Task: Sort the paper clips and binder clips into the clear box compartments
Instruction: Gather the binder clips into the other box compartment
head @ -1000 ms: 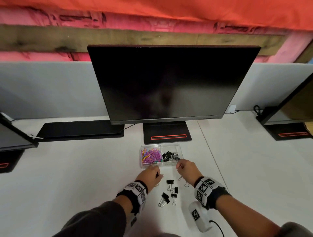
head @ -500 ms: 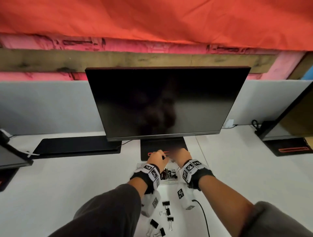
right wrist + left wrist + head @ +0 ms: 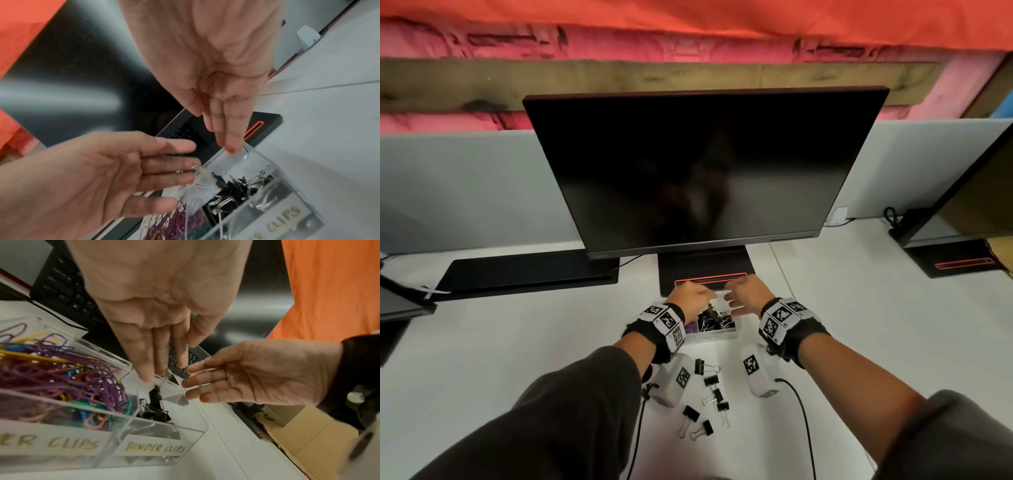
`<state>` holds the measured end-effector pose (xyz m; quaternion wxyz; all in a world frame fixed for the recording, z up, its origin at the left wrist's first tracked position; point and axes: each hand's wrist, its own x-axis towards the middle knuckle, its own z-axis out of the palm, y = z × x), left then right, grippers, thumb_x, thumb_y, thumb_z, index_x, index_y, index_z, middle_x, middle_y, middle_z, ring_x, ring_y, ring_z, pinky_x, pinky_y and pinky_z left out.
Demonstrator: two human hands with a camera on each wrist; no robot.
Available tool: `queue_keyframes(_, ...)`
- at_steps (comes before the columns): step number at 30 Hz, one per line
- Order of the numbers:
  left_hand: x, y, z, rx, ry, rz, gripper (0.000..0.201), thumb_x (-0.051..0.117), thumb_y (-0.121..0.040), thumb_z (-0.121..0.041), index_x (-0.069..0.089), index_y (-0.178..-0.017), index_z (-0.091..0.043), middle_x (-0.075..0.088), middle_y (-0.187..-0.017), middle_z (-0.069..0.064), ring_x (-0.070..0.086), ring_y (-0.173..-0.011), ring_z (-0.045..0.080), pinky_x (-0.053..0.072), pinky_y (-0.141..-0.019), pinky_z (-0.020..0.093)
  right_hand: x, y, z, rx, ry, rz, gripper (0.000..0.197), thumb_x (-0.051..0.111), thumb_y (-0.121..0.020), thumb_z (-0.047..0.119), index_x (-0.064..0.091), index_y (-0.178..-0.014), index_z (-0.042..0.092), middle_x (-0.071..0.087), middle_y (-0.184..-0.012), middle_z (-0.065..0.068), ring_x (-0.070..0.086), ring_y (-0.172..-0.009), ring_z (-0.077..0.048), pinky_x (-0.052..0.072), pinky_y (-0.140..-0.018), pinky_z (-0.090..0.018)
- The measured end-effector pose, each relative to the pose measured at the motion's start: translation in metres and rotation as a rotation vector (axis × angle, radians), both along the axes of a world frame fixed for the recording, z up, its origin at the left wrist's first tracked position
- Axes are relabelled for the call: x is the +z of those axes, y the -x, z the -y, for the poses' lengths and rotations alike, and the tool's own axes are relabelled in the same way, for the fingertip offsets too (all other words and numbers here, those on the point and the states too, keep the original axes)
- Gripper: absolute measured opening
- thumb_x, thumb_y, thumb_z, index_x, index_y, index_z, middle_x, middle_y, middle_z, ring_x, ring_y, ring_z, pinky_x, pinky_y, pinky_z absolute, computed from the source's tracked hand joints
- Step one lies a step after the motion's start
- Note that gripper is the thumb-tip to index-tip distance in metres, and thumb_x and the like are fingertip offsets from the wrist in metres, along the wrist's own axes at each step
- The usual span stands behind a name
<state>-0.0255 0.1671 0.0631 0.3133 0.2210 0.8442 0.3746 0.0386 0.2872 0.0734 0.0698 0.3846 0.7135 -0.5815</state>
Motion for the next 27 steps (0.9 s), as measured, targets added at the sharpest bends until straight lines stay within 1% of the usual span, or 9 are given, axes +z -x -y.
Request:
queue_keyframes(2,0.004,-0.002,0.011,-0.01,-0.04,-0.02,0.028,0.046,-0.094,-0.019,0.069,-0.108,-0.012,0.066,-0.113,0.008,0.062,-0.103,0.024,0.052,-0.095,0.038,0.0,-0.009,0.001,-0.017,-0.035,-0.062,0.023,0.04,-0.093,0.003,0.058,-0.106,-0.001,0.058,-0.086,-0.016,0.05,-0.061,-0.017,0.046,-0.057,-0.026)
queue_keyframes(5,0.004,-0.008,0.04,-0.007,-0.024,-0.085,0.025,0.045,-0.093,-0.017,0.07,-0.097,-0.011,0.07,-0.102,0.012,0.062,-0.087,0.023,0.054,-0.091,0.043,-0.011,-0.037,0.007,0.132,-0.312,-0.044,0.014,0.046,-0.089,0.012,0.058,-0.083,0.01,0.063,-0.087,-0.014,0.053,-0.067,-0.02,0.045,-0.059,-0.024)
queue_keyframes(7,-0.005,-0.017,0.069,-0.082,0.091,-0.174,0.023,0.046,-0.091,-0.018,0.069,-0.093,-0.013,0.069,-0.094,0.009,0.062,-0.085,0.023,0.054,-0.088,0.039,-0.016,-0.063,0.021,0.338,-0.454,0.069,0.014,0.052,-0.089,0.023,0.058,-0.092,0.01,0.062,-0.085,-0.007,0.057,-0.078,-0.022,0.041,-0.057,-0.019)
queue_keyframes(9,-0.018,-0.03,0.098,-0.188,0.3,-0.291,0.021,0.048,-0.09,-0.028,0.066,-0.098,-0.02,0.068,-0.104,0.003,0.063,-0.098,0.023,0.05,-0.09,0.033,-0.026,-0.087,0.038,0.551,-0.5,0.215,0.047,0.058,-0.086,0.039,0.047,-0.121,0.01,0.058,-0.102,-0.003,0.059,-0.103,-0.026,0.048,-0.071,-0.022)
queue_keyframes(11,-0.034,-0.042,0.12,-0.296,0.491,-0.355,0.037,0.05,-0.087,-0.042,0.054,-0.12,-0.025,0.056,-0.125,-0.002,0.057,-0.113,0.02,0.046,-0.095,0.032,-0.039,-0.102,0.057,0.69,-0.475,0.359,0.092,0.065,-0.075,0.054,0.016,-0.145,0.019,0.03,-0.146,-0.012,0.045,-0.128,-0.031,0.044,-0.1,-0.039)
queue_keyframes(13,-0.05,-0.05,0.129,-0.345,0.566,-0.328,0.068,0.055,-0.081,-0.052,0.032,-0.14,-0.026,0.037,-0.139,-0.001,0.046,-0.124,0.021,0.042,-0.1,0.036,-0.051,-0.107,0.076,0.759,-0.47,0.411,0.117,0.068,-0.065,0.064,-0.006,-0.147,0.025,0.003,-0.156,-0.013,0.034,-0.135,-0.034,0.036,-0.109,-0.043)
queue_keyframes(15,-0.061,-0.057,0.128,-0.322,0.551,-0.305,0.085,0.061,-0.078,-0.052,0.019,-0.146,-0.026,0.029,-0.143,0.002,0.039,-0.129,0.022,0.041,-0.102,0.038,-0.062,-0.106,0.095,0.781,-0.53,0.379,0.125,0.068,-0.06,0.068,-0.012,-0.146,0.025,0.004,-0.155,-0.011,0.034,-0.134,-0.036,0.037,-0.107,-0.044)
queue_keyframes(21,-0.076,-0.072,0.104,-0.189,0.359,-0.21,0.08,0.065,-0.083,-0.024,0.018,-0.148,-0.024,0.025,-0.143,0.008,0.04,-0.128,0.023,0.038,-0.108,0.032,-0.077,-0.086,0.114,0.684,-0.664,0.328,0.111,0.066,-0.069,0.058,-0.005,-0.147,0.024,0.019,-0.147,-0.012,0.04,-0.124,-0.037,0.044,-0.097,-0.043)
queue_keyframes(27,-0.075,-0.068,0.085,-0.214,0.334,-0.233,0.045,0.062,-0.084,-0.019,0.049,-0.127,-0.017,0.038,-0.128,0.009,0.051,-0.114,0.025,0.041,-0.098,0.031,-0.073,-0.069,0.112,0.616,-0.671,0.274,0.055,0.059,-0.077,0.037,0.037,-0.124,0.019,0.037,-0.125,-0.012,0.051,-0.108,-0.035,0.046,-0.087,-0.039)
